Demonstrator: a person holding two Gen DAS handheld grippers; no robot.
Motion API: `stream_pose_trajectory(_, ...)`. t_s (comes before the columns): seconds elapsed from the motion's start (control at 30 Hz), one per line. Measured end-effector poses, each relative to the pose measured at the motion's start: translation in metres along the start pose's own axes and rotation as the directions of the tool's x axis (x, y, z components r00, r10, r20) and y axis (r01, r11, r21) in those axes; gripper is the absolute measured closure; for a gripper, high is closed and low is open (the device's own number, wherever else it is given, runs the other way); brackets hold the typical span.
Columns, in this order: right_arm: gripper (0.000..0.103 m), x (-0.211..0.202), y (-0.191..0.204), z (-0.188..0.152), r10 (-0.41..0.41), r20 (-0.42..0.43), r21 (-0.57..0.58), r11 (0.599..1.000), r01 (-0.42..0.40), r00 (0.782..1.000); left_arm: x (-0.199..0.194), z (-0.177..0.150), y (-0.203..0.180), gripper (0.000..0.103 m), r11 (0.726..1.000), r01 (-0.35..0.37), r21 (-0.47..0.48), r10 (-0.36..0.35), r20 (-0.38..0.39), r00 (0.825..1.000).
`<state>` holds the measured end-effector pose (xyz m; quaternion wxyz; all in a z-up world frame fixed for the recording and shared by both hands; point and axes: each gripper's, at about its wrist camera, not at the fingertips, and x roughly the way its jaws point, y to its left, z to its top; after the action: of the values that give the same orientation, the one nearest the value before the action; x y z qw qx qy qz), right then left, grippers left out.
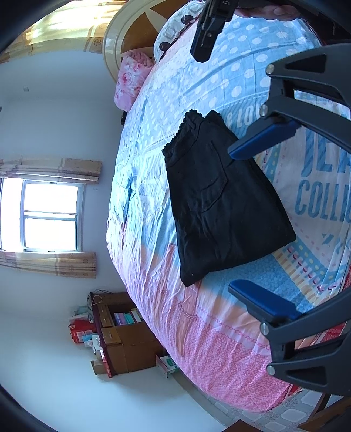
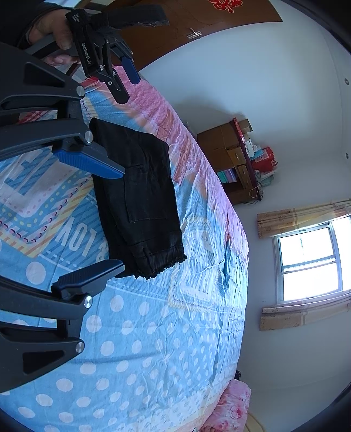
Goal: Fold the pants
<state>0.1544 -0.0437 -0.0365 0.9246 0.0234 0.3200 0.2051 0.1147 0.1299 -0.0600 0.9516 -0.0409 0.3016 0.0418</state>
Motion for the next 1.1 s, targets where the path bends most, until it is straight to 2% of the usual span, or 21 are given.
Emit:
stream_pose_trajectory(0.43,0.038,-0.0012,0.0028,0.0023,0.007,0.003,-0.009,1.000,-0.007,1.000,0.0021,0.0001,-0.0040,0.009,1.000,0.007,0.010,-0.007,-0.006,1.000)
stream_pose_trajectory(0.53,0.038,-0.0006,0.0045,0.0027,0.012,0.003,-0.009,1.000,-0.012,1.000,0.0021,-0.0002,-0.0034,0.002,1.000,0.000,0.004,0.000,-0.001,1.000)
stream_pose_trajectory(1.1,0.036,-0.0053,0.0102,0.0051,0.014,0.024,-0.028,1.000,-0.013,1.000,-0.0029,0.0062,-0.0004,0.000,1.000,-0.002,0.003,0.002,0.023,1.000)
